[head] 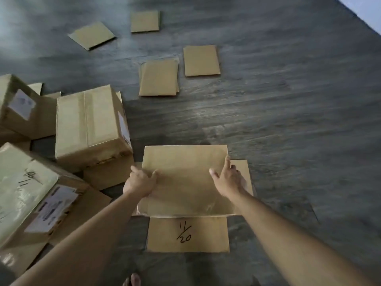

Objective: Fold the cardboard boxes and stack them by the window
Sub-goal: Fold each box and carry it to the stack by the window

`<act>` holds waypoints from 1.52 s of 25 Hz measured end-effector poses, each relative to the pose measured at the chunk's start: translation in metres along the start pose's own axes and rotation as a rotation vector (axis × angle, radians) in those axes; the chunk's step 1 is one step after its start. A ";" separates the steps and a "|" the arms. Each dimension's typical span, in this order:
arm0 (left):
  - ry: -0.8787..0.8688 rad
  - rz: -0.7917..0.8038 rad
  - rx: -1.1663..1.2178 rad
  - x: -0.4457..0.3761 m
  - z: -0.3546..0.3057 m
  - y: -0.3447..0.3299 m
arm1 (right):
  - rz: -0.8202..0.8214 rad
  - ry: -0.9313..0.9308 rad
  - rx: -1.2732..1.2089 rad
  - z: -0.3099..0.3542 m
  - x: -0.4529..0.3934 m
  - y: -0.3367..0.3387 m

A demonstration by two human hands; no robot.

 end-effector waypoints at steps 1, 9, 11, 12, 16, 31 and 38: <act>0.005 0.019 0.076 -0.009 0.005 -0.012 | -0.041 0.023 -0.013 0.000 -0.007 -0.009; -0.165 -0.039 0.167 -0.033 -0.069 -0.029 | -0.224 0.009 -0.164 -0.050 -0.067 0.010; -0.201 0.013 0.130 -0.036 -0.095 -0.034 | -0.228 -0.048 -0.180 -0.070 -0.071 0.020; -0.206 0.038 0.115 -0.037 -0.101 -0.037 | -0.225 -0.064 -0.183 -0.076 -0.070 0.022; -0.263 0.029 0.123 -0.048 -0.107 -0.042 | -0.233 -0.097 -0.190 -0.085 -0.068 0.024; -0.361 0.040 0.343 -0.040 -0.123 -0.016 | -0.320 -0.141 -0.399 -0.096 -0.055 0.051; -0.621 -0.295 0.530 -0.005 -0.171 0.082 | -0.578 0.100 -0.761 -0.079 -0.047 0.158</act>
Point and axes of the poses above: each hand's wrist, its own x-axis away from the middle knuckle, its own y-axis out of the back of the hand, z = x × y, the point moved 9 cm from there along -x, towards the middle knuckle, and after that the axes turned 2 degrees about z, right-handed, at the moved point
